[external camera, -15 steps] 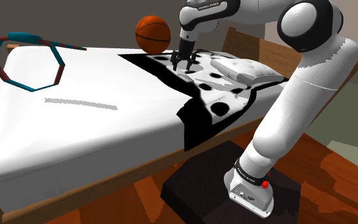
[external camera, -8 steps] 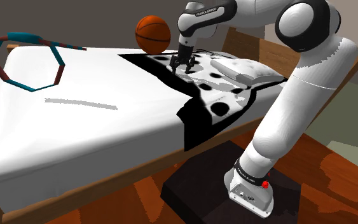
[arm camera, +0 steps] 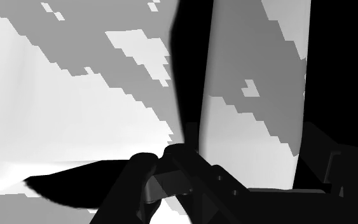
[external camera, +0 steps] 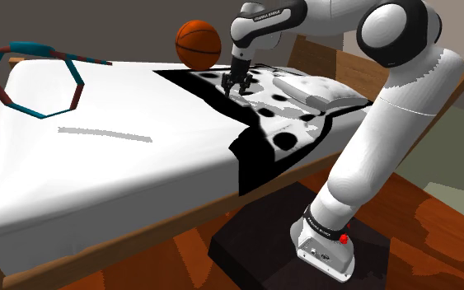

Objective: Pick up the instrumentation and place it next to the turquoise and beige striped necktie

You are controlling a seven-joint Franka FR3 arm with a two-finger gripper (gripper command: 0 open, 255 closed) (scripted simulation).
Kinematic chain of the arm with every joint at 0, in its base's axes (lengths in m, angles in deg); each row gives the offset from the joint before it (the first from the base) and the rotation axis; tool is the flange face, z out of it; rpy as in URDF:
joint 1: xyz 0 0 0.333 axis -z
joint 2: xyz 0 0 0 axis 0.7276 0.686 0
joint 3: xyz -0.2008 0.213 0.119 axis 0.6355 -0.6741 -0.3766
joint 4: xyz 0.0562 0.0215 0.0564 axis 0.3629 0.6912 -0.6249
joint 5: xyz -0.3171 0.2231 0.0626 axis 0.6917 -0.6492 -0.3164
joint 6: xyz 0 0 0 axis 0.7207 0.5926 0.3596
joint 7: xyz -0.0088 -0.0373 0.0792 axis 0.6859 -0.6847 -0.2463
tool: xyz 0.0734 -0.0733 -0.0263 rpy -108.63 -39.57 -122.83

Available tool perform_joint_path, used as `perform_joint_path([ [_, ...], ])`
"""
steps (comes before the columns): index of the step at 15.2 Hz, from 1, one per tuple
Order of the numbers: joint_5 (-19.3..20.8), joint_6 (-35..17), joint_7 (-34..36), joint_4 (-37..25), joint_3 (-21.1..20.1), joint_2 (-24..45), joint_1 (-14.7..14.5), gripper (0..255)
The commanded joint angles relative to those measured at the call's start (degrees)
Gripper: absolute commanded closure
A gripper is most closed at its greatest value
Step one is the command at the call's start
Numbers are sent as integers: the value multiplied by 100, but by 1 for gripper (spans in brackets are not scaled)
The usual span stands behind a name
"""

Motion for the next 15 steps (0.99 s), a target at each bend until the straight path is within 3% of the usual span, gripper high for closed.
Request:
perform_joint_path([
  [1, 0, -1, 0, 0, 0, 1, 0, 255],
  [6, 0, -1, -1, 0, 0, 0, 0, 255],
  [15, 25, 672, 21, -549, -2, -125, -3, 255],
])
